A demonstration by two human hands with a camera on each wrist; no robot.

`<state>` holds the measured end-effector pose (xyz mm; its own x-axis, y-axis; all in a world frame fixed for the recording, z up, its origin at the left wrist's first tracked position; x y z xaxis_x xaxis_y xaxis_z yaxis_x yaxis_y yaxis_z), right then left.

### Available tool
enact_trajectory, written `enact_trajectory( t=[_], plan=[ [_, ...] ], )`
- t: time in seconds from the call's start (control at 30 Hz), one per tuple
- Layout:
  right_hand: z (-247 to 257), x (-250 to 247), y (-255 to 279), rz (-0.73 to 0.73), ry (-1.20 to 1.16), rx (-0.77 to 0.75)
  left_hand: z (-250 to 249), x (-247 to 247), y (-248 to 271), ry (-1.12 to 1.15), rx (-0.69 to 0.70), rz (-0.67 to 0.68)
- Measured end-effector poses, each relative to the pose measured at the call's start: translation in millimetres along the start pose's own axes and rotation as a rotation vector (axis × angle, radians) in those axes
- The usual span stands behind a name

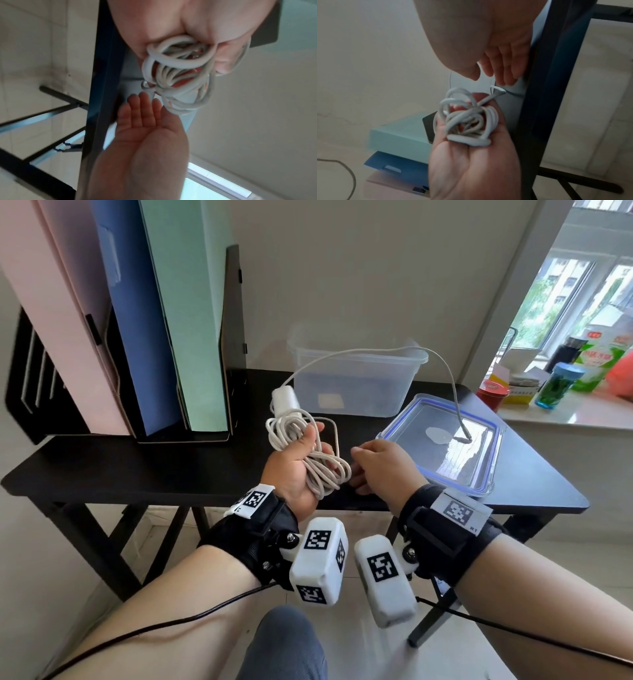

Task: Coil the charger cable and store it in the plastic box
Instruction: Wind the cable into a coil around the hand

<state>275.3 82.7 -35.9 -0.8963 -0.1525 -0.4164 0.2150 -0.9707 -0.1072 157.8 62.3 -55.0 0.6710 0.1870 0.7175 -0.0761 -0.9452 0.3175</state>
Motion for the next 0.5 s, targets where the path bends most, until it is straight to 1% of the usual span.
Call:
enact_trajectory(
  t=[0.07, 0.23, 0.37, 0.5],
  plan=[
    [3, 3, 3, 0.017, -0.13, 0.062, 0, 0, 2, 0.05, 0.0, 0.007],
    [2, 4, 2, 0.014, -0.08, 0.061, 0, 8, 11, 0.041, -0.002, 0.06],
    [-2, 7, 3, 0.033, -0.239, 0.104, -3, 4, 9, 0.053, 0.023, 0.034],
    [-7, 4, 0, 0.062, -0.331, 0.154, 0, 3, 10, 0.042, -0.004, 0.09]
  ],
)
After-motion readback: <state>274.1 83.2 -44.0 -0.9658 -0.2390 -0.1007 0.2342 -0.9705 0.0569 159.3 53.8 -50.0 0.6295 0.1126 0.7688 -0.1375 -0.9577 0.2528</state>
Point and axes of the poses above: each hand's wrist, its own y-axis away from the middle knuckle, its own x-axis out of the palm, z = x × y, the point moved 6 cm from there along -y, towards the middle knuckle, and after that the axes turned 15 degrees about -x, right-handed, at the moved point
